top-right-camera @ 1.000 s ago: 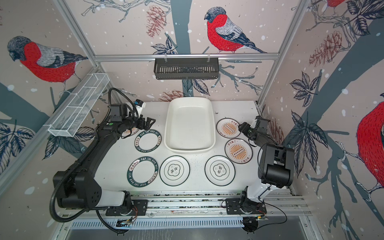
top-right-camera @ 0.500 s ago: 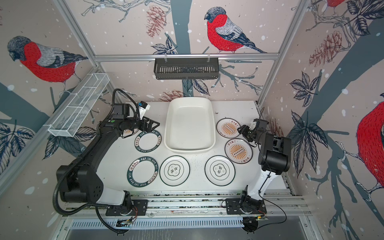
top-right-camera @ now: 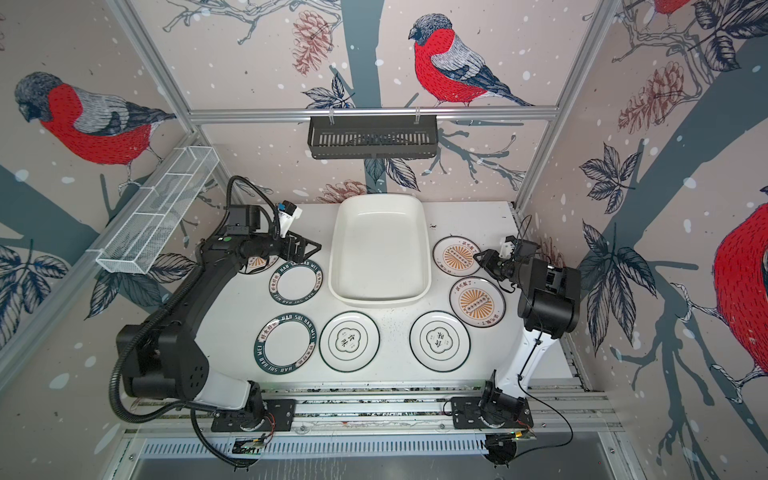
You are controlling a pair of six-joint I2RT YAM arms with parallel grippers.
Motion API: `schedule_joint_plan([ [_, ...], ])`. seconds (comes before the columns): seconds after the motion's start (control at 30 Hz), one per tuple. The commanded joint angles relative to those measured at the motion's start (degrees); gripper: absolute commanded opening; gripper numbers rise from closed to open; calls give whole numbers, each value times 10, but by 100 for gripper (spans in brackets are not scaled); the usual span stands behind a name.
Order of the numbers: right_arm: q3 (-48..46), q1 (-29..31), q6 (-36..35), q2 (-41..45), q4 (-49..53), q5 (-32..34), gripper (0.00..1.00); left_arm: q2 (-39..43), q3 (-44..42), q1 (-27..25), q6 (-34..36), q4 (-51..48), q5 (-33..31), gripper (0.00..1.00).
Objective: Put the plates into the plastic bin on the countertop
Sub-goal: 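Grip the edge of the far orange sunburst plate with the right gripper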
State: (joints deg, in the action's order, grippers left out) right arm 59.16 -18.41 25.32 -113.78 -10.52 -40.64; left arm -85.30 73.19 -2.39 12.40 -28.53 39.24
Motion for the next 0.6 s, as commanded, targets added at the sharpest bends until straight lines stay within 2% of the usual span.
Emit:
schedule_joint_plan([
  [0.0,0,-1,0,-11,48,1,50,0,-2,0,10,-3,19,97],
  [0.33,9,0,2,-35,60,-3,46,1,-4,0,13,-14,44,97],
  [0.57,13,1,2,-44,68,6,39,4,-5,0,14,-15,43,97],
])
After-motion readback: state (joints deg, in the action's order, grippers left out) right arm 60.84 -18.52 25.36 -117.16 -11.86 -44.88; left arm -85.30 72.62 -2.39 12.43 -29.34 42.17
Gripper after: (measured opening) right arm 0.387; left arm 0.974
